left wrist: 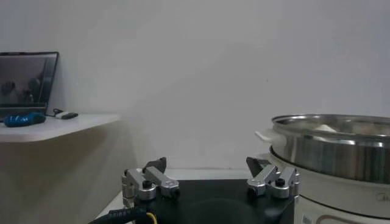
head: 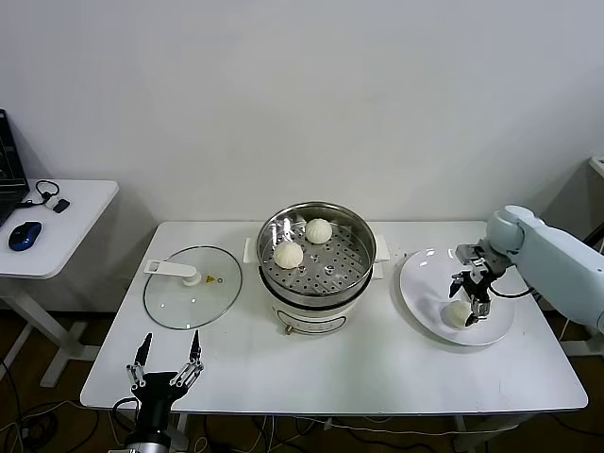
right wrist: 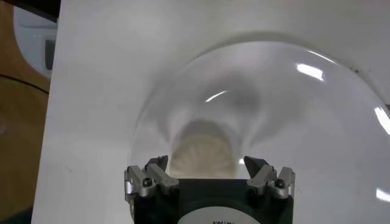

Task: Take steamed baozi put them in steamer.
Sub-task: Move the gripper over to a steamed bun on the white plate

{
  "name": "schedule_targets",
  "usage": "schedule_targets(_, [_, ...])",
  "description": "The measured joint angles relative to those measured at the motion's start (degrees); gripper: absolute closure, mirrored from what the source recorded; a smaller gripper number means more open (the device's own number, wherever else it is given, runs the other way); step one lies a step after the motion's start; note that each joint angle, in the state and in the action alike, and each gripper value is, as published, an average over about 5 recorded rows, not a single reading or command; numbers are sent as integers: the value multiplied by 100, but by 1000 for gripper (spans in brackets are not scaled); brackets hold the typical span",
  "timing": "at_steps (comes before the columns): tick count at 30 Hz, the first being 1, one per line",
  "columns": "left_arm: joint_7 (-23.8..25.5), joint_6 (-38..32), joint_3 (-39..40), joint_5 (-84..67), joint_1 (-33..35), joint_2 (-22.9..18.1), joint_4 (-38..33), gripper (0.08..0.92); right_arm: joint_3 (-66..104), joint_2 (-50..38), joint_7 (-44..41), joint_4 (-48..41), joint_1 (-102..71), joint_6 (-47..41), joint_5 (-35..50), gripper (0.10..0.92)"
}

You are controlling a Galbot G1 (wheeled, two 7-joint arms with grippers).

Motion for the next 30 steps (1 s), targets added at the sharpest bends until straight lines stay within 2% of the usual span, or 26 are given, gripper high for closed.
schedule_targets(18, [5,-1,13,10,5,0,-5,177,272,108,34,-122,-186,142,-363,203])
schedule_targets(30, [3,8,37,16,-14,-5,1,177,401,82,41,-114,-270,171,-429,360])
